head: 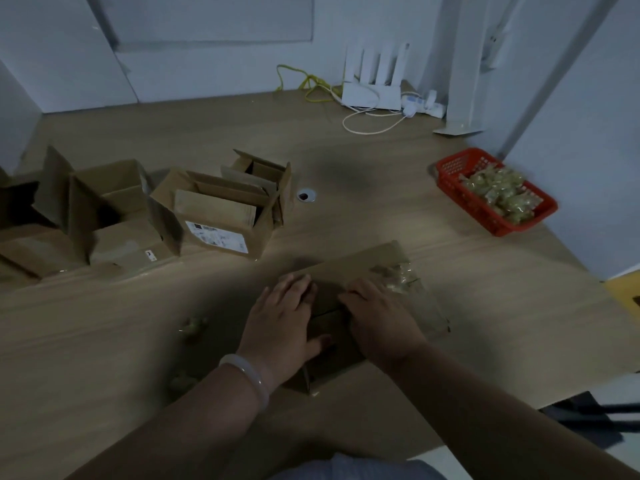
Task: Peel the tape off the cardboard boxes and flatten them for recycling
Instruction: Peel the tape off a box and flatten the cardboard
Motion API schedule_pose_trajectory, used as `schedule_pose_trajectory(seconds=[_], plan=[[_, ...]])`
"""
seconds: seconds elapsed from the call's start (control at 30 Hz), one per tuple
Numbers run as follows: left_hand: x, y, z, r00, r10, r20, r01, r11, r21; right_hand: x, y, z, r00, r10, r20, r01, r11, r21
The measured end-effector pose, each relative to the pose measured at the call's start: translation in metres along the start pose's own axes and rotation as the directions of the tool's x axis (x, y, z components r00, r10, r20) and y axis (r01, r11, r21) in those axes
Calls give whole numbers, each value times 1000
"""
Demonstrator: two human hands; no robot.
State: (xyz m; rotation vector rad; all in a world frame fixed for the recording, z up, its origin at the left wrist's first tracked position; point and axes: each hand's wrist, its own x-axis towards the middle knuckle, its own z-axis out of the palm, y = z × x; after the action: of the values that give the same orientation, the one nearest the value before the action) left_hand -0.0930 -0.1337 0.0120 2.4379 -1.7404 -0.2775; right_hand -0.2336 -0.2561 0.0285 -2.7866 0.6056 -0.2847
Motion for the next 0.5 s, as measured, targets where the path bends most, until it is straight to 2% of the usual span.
schedule_pose_trajectory(seconds=[0.13, 0.23, 0.37, 0.43, 0.5], plan=[[6, -2, -1, 999, 35, -2, -35, 996, -86, 4, -5, 0, 998, 60, 13, -60, 998, 31], [11, -1, -1, 997, 13, -71, -25, 985, -168, 13, -2, -2, 967, 248, 54, -254, 951, 176], [11, 5, 4, 998, 17, -58, -20, 999, -43, 19, -1, -4, 876, 479, 49, -474, 840, 265], [11, 5, 7, 999, 12, -47, -14, 999, -32, 19, -1, -5, 862, 501, 76, -505, 837, 209], [10, 4, 7, 999, 28, -44, -30, 999, -32, 17, -3, -4, 880, 460, 119, -471, 876, 100]])
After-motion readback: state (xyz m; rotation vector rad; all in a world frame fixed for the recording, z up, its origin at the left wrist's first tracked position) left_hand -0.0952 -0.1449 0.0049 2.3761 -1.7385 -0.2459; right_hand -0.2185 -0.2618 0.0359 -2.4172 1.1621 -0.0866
